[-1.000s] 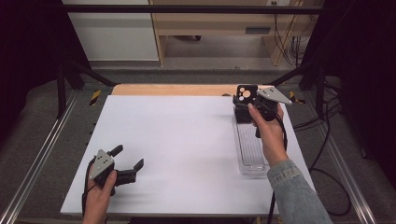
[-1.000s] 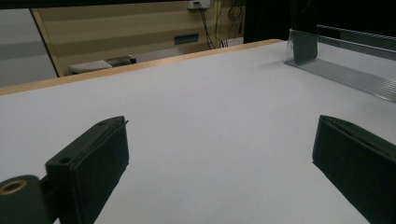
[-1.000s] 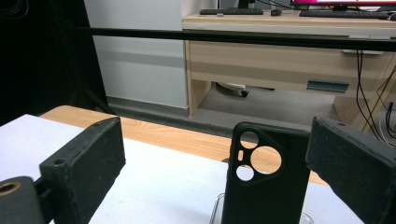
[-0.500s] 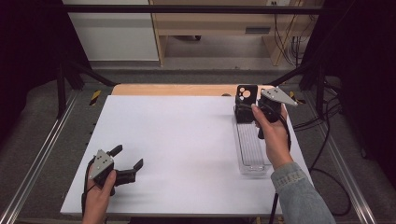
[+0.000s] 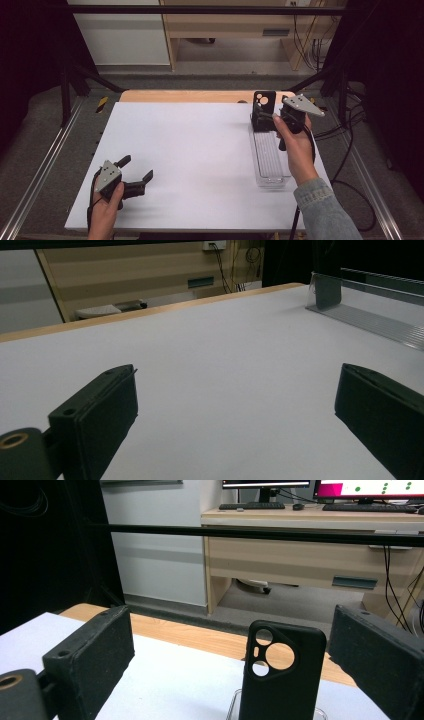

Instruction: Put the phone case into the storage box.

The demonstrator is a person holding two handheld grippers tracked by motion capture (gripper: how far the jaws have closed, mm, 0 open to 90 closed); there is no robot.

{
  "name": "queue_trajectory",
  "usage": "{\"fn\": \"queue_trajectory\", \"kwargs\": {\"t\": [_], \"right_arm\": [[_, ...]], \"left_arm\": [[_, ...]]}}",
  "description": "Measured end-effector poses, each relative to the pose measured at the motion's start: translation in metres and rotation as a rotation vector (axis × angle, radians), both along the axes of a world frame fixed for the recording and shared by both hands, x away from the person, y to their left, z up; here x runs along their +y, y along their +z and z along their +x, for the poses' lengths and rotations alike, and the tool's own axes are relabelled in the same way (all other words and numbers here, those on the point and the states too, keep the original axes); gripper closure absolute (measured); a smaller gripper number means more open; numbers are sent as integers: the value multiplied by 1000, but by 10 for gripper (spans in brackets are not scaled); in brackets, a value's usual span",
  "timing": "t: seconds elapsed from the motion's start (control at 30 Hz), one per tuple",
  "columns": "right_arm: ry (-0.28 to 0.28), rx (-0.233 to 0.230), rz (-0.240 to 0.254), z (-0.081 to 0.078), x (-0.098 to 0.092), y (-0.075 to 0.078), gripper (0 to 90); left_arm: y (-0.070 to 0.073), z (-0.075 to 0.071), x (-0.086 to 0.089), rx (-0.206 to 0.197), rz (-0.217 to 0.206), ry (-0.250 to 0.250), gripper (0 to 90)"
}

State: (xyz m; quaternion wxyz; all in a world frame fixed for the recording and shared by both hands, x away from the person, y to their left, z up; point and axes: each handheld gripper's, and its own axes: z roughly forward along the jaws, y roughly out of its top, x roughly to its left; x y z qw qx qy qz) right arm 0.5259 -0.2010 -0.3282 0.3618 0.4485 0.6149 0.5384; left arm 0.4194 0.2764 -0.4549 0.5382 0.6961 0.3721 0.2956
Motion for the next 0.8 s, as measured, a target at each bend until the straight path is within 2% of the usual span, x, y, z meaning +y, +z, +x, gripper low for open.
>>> {"fn": "queue_trajectory", "kwargs": {"t": [0.43, 0.8], "right_arm": [[6, -7, -6, -8, -9, 3, 48], [10, -19, 15, -19, -18, 1, 45]], "left_arm": [[0, 0, 0, -3, 0, -1, 38], [0, -1, 0, -3, 0, -1, 38]]}}
